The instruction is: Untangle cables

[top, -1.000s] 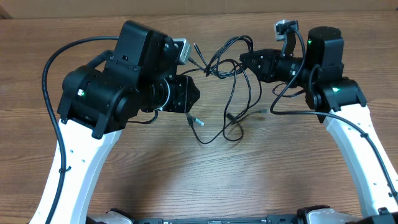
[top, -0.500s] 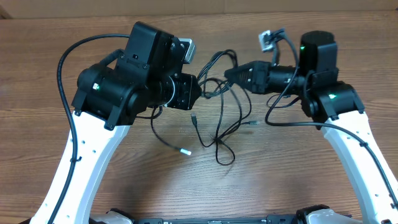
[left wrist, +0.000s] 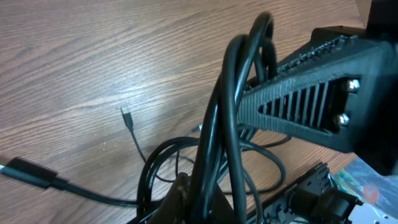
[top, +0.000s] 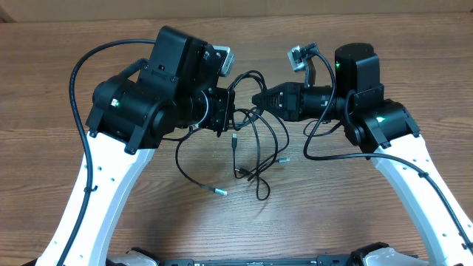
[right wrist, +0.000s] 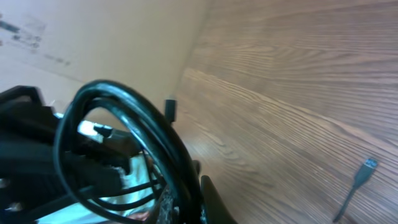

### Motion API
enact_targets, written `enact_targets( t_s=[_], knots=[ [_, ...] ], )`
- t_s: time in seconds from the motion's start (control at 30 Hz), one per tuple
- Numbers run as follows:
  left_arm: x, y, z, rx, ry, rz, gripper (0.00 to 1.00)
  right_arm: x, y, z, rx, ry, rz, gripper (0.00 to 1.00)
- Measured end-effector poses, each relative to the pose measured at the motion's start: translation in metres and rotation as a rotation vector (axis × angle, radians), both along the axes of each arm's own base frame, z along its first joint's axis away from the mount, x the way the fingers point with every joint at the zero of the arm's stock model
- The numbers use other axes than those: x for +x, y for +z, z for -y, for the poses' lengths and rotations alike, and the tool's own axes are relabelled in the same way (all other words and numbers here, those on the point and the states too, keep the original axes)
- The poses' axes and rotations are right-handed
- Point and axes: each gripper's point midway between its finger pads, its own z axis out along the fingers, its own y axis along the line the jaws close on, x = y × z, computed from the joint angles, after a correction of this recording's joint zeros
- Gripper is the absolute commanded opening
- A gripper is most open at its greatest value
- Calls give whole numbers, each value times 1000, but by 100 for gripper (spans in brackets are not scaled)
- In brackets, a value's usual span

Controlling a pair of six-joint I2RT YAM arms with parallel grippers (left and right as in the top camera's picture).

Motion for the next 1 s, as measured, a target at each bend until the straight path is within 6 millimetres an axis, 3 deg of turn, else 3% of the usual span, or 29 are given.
enact_targets(
  t_s=[0.03,0.1,0.2,0.3,0.43,0.57,0.77,1.0],
  knots=[
    [0,0,0,1,-1,-2,4,1,-3,2,-15,-12,-5,24],
    [-1,-1,-1,5,0,-8,4,6,-14,12,-61,-53,-16,25],
    [-1,-2,-2,9,3,-9,4,14,-26,28,-120,-120,-38,4],
    [-1,-2,-2,12,4,-8,4,21,-39,45,-190,-188,-48,5],
    [-1,-2,-2,12,5,-8,4,25,-47,54,-244,-221,-45,28],
    [-1,-2,-2,12,4,-8,4,23,-46,52,-238,-202,-35,39],
    [2,0,0,5,-1,13,4,18,-39,45,-193,-157,-33,40],
    [24,18,8,-101,126,47,4,14,-23,24,-130,-82,38,39]
  ],
)
